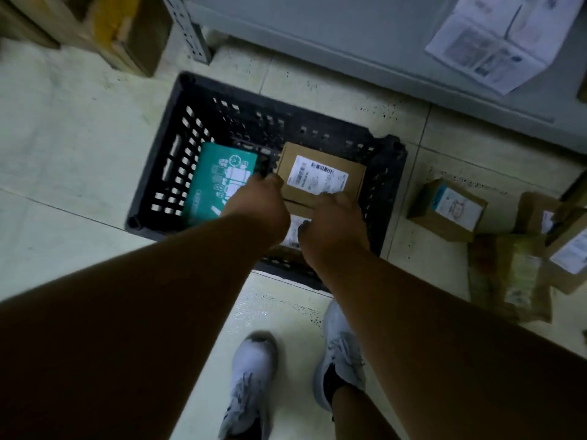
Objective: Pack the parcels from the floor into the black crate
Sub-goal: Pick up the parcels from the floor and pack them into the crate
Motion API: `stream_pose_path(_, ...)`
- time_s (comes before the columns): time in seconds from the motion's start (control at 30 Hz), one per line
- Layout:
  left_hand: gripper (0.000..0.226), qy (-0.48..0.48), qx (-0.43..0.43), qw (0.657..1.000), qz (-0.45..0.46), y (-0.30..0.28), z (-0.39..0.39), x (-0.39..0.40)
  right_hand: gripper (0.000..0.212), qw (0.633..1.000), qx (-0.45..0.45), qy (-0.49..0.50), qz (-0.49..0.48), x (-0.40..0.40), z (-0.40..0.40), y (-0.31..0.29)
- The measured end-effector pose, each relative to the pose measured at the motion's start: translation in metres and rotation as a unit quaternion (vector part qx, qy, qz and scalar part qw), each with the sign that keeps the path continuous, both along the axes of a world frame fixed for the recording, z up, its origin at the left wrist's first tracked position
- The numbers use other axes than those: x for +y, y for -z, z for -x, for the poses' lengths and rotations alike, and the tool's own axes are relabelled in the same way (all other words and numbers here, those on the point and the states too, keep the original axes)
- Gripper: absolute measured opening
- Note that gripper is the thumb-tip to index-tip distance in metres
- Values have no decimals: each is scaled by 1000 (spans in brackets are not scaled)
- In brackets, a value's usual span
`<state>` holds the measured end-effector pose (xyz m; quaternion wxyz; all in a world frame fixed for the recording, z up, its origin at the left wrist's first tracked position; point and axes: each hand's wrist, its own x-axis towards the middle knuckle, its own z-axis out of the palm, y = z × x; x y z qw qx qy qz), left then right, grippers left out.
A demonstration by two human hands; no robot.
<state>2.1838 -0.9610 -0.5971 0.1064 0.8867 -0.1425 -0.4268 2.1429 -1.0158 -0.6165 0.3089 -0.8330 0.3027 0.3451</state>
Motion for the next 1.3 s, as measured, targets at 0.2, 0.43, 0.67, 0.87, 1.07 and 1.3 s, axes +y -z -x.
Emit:
stream_pose_path(0.2,44,52,-176,980,74,-46,-3,40,58,969,-158,57,183,5,24,-53)
stream_pose_path(0.43,54,120,-203,962,135,-135,39,51,54,941,-194,129,247,5,82,-142)
stream_pose_path(0.67,47,174,-198,948,177,-163,86,38,57,918,-202,213,266,7,149,-161)
stream_pose_path(0.87,45,242,-192,930,200,-168,144,-1,65,893,-194,284,291,-17,225,-164)
stream_pose_path(1.07,46,306,-172,911,217,-178,250,-67,64,867,-170,356,305,-63,331,-173)
stream_pose_path(1.3,41,386,-177,860,282,-198,386,-160,58,832,-163,435,304,-122,471,-197)
